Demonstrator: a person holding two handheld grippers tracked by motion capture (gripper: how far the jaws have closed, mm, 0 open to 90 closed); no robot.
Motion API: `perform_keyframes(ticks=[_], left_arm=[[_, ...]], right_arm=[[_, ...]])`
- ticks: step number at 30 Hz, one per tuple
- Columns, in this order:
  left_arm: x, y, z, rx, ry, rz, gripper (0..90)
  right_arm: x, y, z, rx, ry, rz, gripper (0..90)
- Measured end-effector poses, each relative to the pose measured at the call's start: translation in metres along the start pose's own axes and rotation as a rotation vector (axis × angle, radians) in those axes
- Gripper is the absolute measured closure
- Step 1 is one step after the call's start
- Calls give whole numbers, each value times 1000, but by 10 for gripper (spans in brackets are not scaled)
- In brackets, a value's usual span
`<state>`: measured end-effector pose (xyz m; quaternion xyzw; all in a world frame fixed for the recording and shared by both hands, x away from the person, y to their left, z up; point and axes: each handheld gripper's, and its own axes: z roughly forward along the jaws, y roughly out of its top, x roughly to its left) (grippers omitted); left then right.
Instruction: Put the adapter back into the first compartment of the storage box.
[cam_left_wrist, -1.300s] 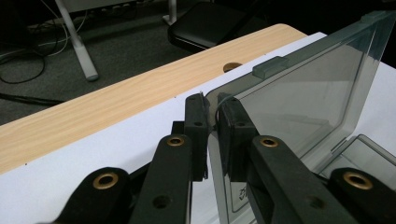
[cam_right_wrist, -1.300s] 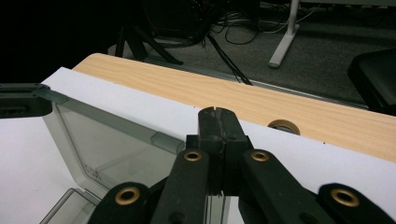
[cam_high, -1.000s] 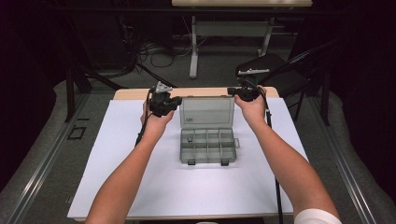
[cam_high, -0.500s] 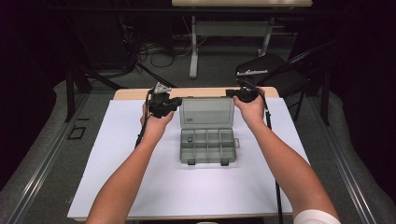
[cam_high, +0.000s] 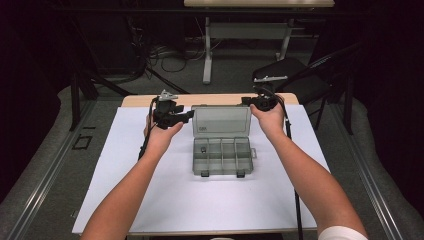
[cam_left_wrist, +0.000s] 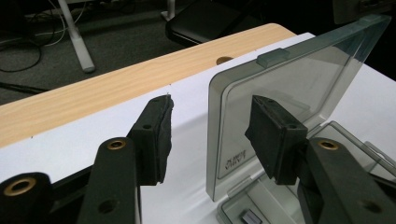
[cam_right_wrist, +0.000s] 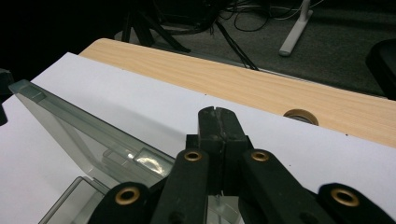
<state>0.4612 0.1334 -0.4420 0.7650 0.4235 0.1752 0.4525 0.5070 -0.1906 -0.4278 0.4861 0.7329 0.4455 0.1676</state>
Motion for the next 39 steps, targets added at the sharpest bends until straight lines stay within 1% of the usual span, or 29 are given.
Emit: perform_keyframes(ticks=[1,2,3,4,5,7,8,9,10,11,12,14,15,17,18,21,24,27,28,36,39], left_arm=[[-1,-1,-4,3,-1,-11,492],[-2,-1,-7,19,-7,-21,485],[-3,-1,-9,14,-7,-30,483],[-4,-2,-14,16,-19,-39,484],[-5,-2,-17,18,-21,-41,488],[-8,-2,-22,46,-20,-42,489],[-10,-2,-24,47,-17,-46,495],[-12,-4,-27,64,-40,-58,538],[-12,-4,-27,64,-40,-58,560],[-13,-5,-28,76,-49,-54,560],[-14,-5,-28,88,-70,-49,616],[-17,-7,-26,102,-68,-39,717],[-19,-8,-24,102,-67,-38,748],[-20,-9,-22,118,-79,-30,800],[-23,-9,-19,116,-87,-27,825],[-28,-10,-15,113,-106,-32,890],[-31,-11,-11,116,-123,-42,898],[-34,-12,-7,123,-131,-46,900],[-34,-13,-6,123,-128,-45,900],[-35,-19,-7,125,-138,-57,900],[-35,-22,-8,123,-149,-64,900]], right_arm=[[0,0,0,2,2,-2,900],[1,-1,-1,5,3,-7,900],[1,-2,-1,7,5,-9,900],[2,-2,-2,8,6,-11,900],[3,-3,-2,10,7,-11,900],[4,-3,-3,9,11,-13,900],[4,-4,-4,11,12,-17,900],[5,-4,-6,12,14,-19,900],[5,-4,-6,12,14,-19,900],[5,-5,-6,13,15,-21,900],[6,-5,-7,16,18,-20,900],[7,-7,-8,17,23,-30,900],[7,-8,-8,19,24,-28,900],[8,-9,-10,18,28,-32,900],[8,-10,-10,20,30,-27,900],[11,-13,-13,22,36,-42,900],[13,-16,-14,27,45,-51,900],[14,-19,-16,29,56,-55,900],[14,-20,-16,30,59,-53,900],[16,-27,-21,34,79,-61,900],[17,-29,-22,34,87,-61,900]])
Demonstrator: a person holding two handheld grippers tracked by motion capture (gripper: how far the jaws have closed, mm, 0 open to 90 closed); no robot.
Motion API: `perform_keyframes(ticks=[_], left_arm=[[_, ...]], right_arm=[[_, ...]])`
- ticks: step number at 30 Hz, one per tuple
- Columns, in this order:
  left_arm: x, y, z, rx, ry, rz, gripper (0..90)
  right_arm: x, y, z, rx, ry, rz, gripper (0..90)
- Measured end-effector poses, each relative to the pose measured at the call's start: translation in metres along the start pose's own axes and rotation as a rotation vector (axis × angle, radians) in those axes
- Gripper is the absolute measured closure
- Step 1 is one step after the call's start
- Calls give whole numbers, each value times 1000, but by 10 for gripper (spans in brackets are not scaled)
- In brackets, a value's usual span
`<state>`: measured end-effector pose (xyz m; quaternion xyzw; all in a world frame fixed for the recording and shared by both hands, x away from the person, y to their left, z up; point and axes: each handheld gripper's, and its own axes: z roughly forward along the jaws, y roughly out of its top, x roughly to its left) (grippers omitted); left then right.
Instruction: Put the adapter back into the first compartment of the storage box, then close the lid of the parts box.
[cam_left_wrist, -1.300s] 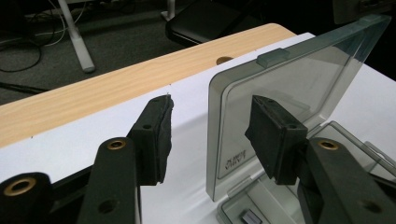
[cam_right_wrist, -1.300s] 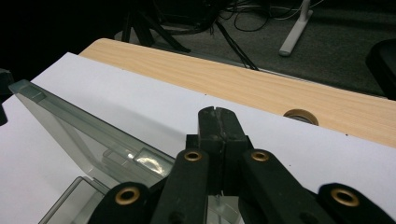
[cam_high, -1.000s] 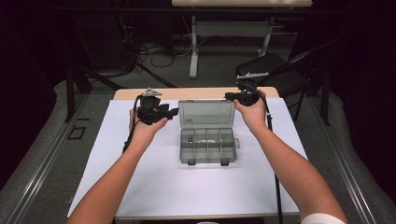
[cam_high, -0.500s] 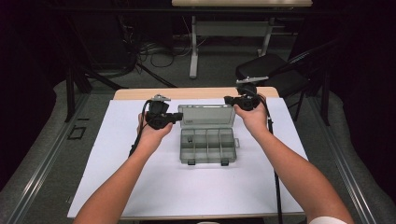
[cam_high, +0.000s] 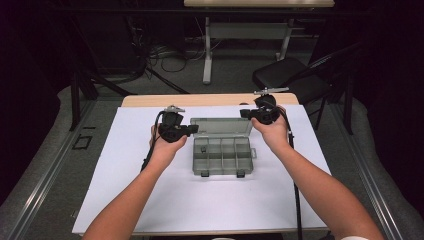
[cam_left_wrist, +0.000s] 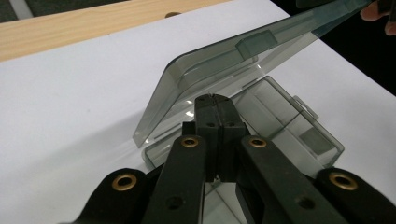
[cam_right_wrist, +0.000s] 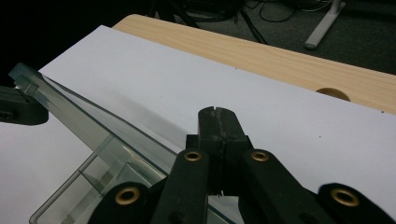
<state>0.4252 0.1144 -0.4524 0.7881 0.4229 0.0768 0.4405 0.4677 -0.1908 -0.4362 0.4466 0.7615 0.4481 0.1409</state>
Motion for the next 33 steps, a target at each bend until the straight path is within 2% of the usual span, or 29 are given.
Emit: perform_keyframes(ticks=[8,18,25,33], left_arm=[[-1,-9,-1,-11,-20,-3,900],[-4,-25,-2,-23,-44,-13,900],[-9,-41,-2,-13,-67,-7,900],[-13,-54,5,4,-68,-1,900]], right_arm=[[5,-10,-5,2,36,-2,900],[8,-24,-10,33,70,-6,900],[12,-42,-11,58,110,7,900],[11,-56,-11,72,125,20,900]])
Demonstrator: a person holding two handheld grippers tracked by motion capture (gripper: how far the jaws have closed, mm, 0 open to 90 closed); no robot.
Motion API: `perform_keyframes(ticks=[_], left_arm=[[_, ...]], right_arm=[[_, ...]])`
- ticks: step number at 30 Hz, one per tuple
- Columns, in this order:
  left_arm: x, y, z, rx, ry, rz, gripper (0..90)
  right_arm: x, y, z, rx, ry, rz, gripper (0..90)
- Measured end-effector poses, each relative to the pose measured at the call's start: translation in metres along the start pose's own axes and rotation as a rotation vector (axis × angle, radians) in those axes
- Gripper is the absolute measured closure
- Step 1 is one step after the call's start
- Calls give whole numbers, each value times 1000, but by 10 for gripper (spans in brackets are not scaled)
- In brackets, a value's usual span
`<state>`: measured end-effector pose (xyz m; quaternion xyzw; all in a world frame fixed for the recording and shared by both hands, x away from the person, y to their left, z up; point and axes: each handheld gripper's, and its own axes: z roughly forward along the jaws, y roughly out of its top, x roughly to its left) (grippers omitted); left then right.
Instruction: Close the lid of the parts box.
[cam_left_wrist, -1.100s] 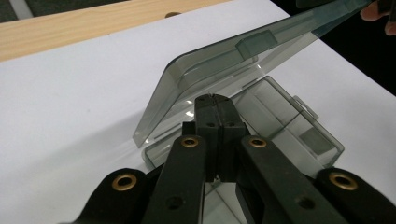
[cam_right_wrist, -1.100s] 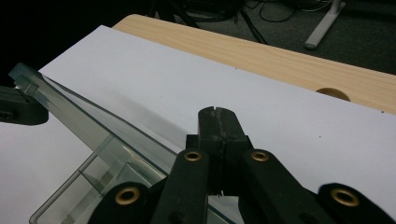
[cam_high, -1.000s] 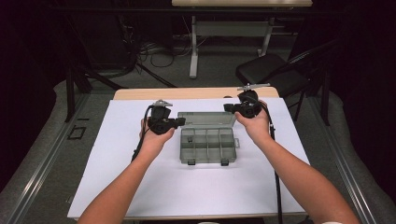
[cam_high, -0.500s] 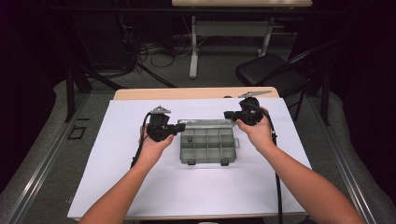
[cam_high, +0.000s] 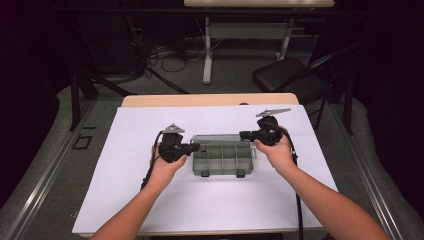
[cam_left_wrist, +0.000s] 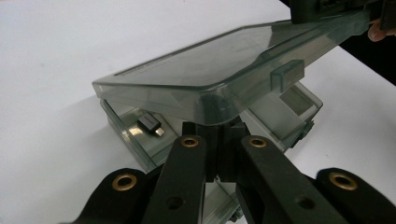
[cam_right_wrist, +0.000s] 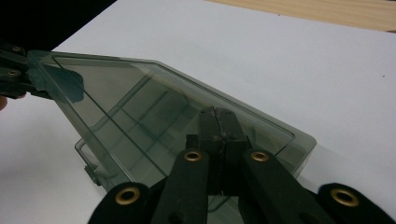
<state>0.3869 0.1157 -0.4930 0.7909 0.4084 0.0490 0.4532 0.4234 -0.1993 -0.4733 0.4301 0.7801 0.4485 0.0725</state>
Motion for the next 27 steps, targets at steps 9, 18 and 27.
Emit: perform_keyframes(ticks=[9,18,27], left_arm=[[-6,-18,3,-7,-9,6,900],[-9,-32,6,1,-4,16,900],[-10,-38,7,9,-2,25,900]], right_arm=[[1,-12,-1,11,2,2,900],[0,-24,0,13,8,7,900],[-3,-29,-3,7,9,23,900]])
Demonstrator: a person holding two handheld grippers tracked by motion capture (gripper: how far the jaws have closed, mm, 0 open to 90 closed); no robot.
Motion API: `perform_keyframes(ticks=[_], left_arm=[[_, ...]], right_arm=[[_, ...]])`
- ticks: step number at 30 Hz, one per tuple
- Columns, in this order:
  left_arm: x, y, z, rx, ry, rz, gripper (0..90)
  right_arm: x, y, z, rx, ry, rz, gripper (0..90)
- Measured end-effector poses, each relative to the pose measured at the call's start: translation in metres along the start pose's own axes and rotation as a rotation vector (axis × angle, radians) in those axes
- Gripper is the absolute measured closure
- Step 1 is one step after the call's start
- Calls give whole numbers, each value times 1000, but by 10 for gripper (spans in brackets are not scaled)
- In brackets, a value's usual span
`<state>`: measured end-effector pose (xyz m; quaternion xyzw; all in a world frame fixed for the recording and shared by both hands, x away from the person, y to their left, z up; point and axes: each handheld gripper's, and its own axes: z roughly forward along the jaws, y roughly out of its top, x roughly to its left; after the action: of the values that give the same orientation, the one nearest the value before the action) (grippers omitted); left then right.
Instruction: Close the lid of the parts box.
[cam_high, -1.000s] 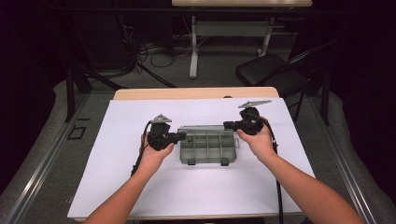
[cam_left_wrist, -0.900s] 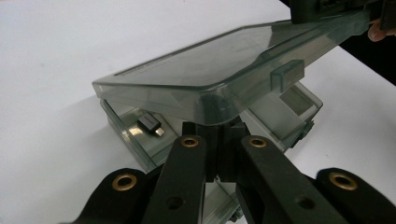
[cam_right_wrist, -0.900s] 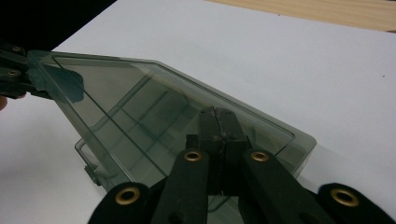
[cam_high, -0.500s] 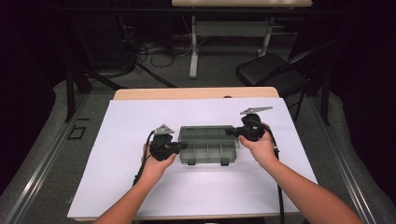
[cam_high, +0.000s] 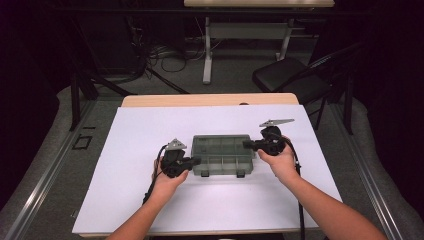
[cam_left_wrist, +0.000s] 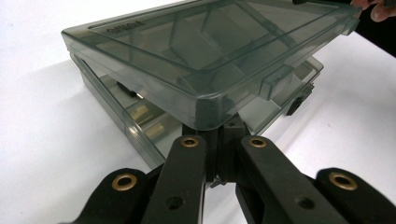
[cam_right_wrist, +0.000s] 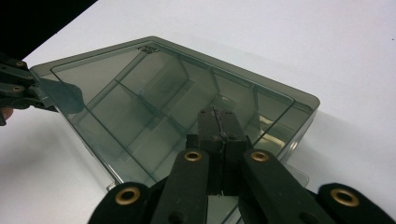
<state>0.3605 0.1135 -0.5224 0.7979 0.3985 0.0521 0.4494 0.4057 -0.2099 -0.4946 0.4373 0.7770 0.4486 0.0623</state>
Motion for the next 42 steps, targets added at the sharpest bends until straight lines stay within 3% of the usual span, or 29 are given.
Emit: perform_keyframes(ticks=[4,21,29,30,32,39,42], left_arm=[[-2,-5,-1,6,11,15,900],[0,-24,-16,26,13,-1,900],[-8,-33,-22,60,10,7,900],[-9,-34,-23,59,10,8,900],[-10,-36,-27,58,6,7,900],[-6,-19,-34,15,11,-6,900],[-5,-12,-31,20,13,-10,900]], right_arm=[[-1,-4,0,-2,-1,2,900],[0,-17,5,6,8,17,900],[-1,-23,9,13,12,23,900],[-2,-25,9,34,8,25,900],[-2,-28,11,17,11,28,900],[-2,-29,11,13,8,26,900],[-2,-30,10,14,10,21,900]])
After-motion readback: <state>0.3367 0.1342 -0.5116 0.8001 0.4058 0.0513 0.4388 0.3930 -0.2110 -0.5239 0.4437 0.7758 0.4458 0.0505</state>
